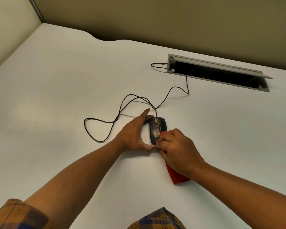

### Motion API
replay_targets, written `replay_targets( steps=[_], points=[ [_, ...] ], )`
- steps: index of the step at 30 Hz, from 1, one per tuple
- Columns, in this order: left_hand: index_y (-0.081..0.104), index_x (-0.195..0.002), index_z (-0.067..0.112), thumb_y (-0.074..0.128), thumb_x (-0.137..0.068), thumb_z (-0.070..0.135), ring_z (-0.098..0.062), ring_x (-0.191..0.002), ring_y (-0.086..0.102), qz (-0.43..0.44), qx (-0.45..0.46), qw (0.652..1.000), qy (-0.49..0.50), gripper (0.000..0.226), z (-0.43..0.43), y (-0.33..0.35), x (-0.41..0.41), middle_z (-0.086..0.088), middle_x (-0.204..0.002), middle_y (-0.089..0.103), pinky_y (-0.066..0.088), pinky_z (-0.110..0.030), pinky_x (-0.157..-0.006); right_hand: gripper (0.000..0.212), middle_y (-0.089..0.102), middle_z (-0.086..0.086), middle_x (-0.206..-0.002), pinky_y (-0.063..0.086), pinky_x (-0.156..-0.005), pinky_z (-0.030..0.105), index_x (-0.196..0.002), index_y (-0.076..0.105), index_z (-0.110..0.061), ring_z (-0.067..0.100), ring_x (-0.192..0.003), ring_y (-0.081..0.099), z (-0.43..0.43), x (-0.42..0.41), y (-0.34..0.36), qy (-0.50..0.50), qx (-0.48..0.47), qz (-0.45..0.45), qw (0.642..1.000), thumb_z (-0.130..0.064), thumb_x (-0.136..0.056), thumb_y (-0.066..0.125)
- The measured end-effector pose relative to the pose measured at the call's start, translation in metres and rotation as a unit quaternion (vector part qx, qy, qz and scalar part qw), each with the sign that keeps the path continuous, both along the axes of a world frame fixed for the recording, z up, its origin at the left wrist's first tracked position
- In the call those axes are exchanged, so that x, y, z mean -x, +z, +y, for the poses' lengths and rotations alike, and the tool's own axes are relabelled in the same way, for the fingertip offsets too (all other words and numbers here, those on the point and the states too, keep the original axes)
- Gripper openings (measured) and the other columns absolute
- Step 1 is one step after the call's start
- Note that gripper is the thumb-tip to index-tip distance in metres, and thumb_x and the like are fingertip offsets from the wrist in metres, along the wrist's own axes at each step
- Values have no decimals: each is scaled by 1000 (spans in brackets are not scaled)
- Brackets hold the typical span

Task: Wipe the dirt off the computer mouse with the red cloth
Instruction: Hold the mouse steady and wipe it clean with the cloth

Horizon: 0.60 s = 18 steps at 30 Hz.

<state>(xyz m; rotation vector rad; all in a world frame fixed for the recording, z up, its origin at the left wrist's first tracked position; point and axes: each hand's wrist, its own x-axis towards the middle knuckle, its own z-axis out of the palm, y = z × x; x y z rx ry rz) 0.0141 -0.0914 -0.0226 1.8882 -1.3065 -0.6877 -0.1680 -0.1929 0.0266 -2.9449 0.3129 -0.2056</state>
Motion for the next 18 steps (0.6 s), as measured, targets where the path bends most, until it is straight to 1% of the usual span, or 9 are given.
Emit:
replay_targets(
  steps=[2, 3, 5, 7, 10, 12, 15, 18],
  points=[
    [10, -155, 22, 87, -51, 55, -4, -133, 43, -4, 0, 1000, 1, 134, 0, 0, 0, 7, -147, 46, 30, -14, -108, 13, 71, -5, -95, 54, -59, 33, -92, 76, -20, 23, -84, 59, -1, 2, 4, 5, -13, 4, 1000, -23, -80, 73],
    [10, -155, 22, 88, -51, 54, -4, -133, 43, -7, 0, 1000, 2, 134, 0, 0, 0, 7, -147, 46, 30, -14, -108, 13, 71, -6, -95, 53, -59, 33, -91, 76, -20, 23, -83, 59, -5, -1, 6, -8, -19, -1, 1000, -21, -78, 74],
    [10, -155, 22, 87, -51, 54, -5, -133, 43, -13, 0, 1000, 2, 133, -1, 0, 0, 8, -147, 46, 30, -15, -109, 14, 70, -7, -96, 53, -59, 35, -91, 76, -21, 24, -84, 58, -13, -12, 8, -58, -29, -12, 998, -19, -77, 73],
    [10, -155, 23, 86, -51, 55, -5, -134, 43, -17, -3, 1000, 4, 133, -1, -1, 0, 9, -147, 46, 33, -20, -110, 14, 70, -8, -98, 52, -62, 38, -91, 76, -22, 23, -87, 56, -15, -22, 9, -87, -36, 2, 996, -20, -79, 69],
    [9, -155, 24, 88, -51, 52, -5, -134, 43, -16, -7, 1000, 6, 134, -1, -1, 1, 9, -147, 45, 33, -21, -110, 14, 71, -7, -98, 52, -62, 37, -92, 76, -21, 23, -87, 56, -10, -21, 7, -54, -39, 21, 998, -20, -80, 68],
    [9, -155, 23, 87, -51, 54, -5, -134, 43, -16, -5, 1000, 7, 134, 0, -1, 0, 9, -147, 46, 31, -16, -108, 15, 70, -8, -100, 52, -67, 38, -93, 75, -23, 22, -88, 54, -15, -22, 11, -60, -58, 33, 996, -22, -81, 66],
    [9, -156, 22, 88, -51, 52, -5, -133, 43, -12, -7, 1000, 6, 135, -1, -1, -1, 8, -147, 46, 30, -13, -107, 17, 69, -11, -103, 49, -78, 39, -94, 74, -27, 21, -92, 53, -36, -37, 14, -124, -88, 33, 988, -24, -82, 63],
    [8, -156, 23, 91, -51, 49, -3, -134, 42, -9, -10, 1000, 7, 136, -1, 0, -1, 10, -148, 45, 29, -11, -106, 19, 69, -11, -104, 47, -82, 37, -95, 75, -29, 21, -96, 54, -42, -53, 16, -143, -112, 49, 982, -22, -83, 62]
  ],
)
